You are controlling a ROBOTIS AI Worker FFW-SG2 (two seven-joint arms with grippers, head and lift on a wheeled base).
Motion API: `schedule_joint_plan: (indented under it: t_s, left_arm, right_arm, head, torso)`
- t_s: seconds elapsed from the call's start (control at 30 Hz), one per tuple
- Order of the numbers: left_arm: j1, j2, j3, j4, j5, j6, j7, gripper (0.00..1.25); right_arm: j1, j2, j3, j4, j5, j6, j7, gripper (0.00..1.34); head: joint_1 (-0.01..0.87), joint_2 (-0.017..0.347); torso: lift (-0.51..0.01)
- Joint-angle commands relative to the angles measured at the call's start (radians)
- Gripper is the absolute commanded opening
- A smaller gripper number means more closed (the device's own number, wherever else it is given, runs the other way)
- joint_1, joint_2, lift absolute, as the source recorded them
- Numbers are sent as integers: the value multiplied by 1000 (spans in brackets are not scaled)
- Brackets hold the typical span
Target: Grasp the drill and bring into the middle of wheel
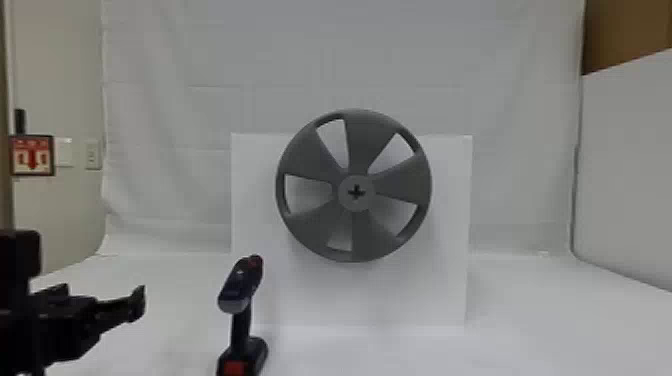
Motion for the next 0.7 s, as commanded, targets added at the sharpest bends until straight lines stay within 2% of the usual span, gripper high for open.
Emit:
schedule_joint_plan:
  t_s: [0.0, 0.17, 0.47, 0.67]
  left_arm:
    - [8, 0, 4, 1, 0, -1, 0, 1155]
    - [25, 0, 13, 1, -2, -20, -5, 1155]
    - [34, 2, 16, 1, -3, -23, -6, 1155]
    - [39, 2, 14, 1, 0, -23, -11, 1155]
  right_arm:
    - [-6, 4, -2, -1, 1, -5, -1, 1209]
    - [-15, 7, -2, -1, 4, -8, -1, 1209]
    - [-18, -18, -2, -5, 3, -2, 0, 1209]
    - [-15, -24, -3, -13, 4, 9, 0, 1209]
  head:
    - [54, 31]
    - [54, 31]
    - [54, 31]
    - [54, 31]
  torso:
    - [-403]
    - [-403]
    - [-403]
    - [-403]
